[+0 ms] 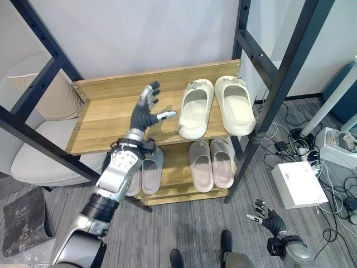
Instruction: Arrange the slippers neatly on the shoe rack.
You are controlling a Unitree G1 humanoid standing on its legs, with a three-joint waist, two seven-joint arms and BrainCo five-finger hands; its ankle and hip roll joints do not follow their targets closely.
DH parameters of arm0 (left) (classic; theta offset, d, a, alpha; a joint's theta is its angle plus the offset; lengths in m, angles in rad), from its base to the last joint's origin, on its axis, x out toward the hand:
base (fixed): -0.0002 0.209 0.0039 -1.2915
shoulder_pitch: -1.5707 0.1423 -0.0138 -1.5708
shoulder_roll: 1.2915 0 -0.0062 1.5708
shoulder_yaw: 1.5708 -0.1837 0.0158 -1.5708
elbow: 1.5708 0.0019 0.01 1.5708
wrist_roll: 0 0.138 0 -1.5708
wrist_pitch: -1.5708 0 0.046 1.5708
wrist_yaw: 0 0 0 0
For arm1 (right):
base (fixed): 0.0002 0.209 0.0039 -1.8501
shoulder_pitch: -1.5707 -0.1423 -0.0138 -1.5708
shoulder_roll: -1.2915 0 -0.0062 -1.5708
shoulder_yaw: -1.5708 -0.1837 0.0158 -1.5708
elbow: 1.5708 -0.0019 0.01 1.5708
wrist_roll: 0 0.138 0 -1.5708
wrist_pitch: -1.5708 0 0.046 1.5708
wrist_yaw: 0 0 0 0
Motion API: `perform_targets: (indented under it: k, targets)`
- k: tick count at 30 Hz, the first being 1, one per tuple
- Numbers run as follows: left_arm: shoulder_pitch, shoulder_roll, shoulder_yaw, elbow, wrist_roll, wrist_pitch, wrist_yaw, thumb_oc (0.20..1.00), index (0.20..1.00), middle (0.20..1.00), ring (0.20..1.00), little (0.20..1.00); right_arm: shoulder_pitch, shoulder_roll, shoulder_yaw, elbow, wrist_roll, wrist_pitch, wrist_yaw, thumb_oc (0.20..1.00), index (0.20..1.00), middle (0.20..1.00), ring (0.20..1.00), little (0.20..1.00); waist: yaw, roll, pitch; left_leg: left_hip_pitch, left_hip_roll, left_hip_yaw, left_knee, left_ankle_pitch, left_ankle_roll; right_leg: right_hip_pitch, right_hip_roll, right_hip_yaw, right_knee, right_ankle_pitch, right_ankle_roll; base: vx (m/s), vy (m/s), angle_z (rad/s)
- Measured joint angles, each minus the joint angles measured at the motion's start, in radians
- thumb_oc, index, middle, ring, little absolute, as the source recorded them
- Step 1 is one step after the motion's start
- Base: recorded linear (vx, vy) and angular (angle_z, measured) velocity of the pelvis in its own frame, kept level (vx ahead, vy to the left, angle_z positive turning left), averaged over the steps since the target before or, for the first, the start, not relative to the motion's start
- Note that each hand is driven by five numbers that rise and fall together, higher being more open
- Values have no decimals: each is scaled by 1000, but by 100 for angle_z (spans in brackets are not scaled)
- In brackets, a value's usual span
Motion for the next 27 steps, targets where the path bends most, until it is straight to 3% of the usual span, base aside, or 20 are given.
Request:
perform_targets:
  k: [5, 12, 19, 27]
  targets:
    - [18, 1, -54, -5, -103, 36, -46, 1000, 1000, 1000, 1000, 1000, 4, -15, 29, -1, 0, 11, 22, 1000, 1000, 1000, 1000, 1000, 2, 4, -3, 0, 1, -10, 0, 1, 0, 5, 0, -11, 0, 0, 0, -11, 16, 5]
    - [23, -19, -102, -1, -107, 75, -71, 1000, 1000, 1000, 1000, 1000, 4, -22, 35, -1, 0, 27, 41, 1000, 1000, 1000, 1000, 1000, -2, 11, -13, 1, 1, -10, 0, 1, 0, 7, 0, -11, 0, 0, 0, 0, 0, 0]
    - [-9, -77, -168, 18, -107, 88, -58, 1000, 1000, 1000, 1000, 1000, -3, -24, 56, -1, 0, 45, 47, 1000, 1000, 1000, 1000, 1000, -5, 9, -31, 2, 0, -9, 0, 1, 0, 8, 0, -12, 0, -1, 1, 0, 0, 0]
    - [-92, -123, -167, 152, -99, 88, 7, 1000, 1000, 1000, 1000, 1000, -3, -25, 72, 0, 1, 46, 46, 1000, 1000, 1000, 1000, 1000, -4, 1, -42, 1, -2, -11, 0, -2, 5, 9, -2, -13, 0, 0, 2, 1, 0, 1]
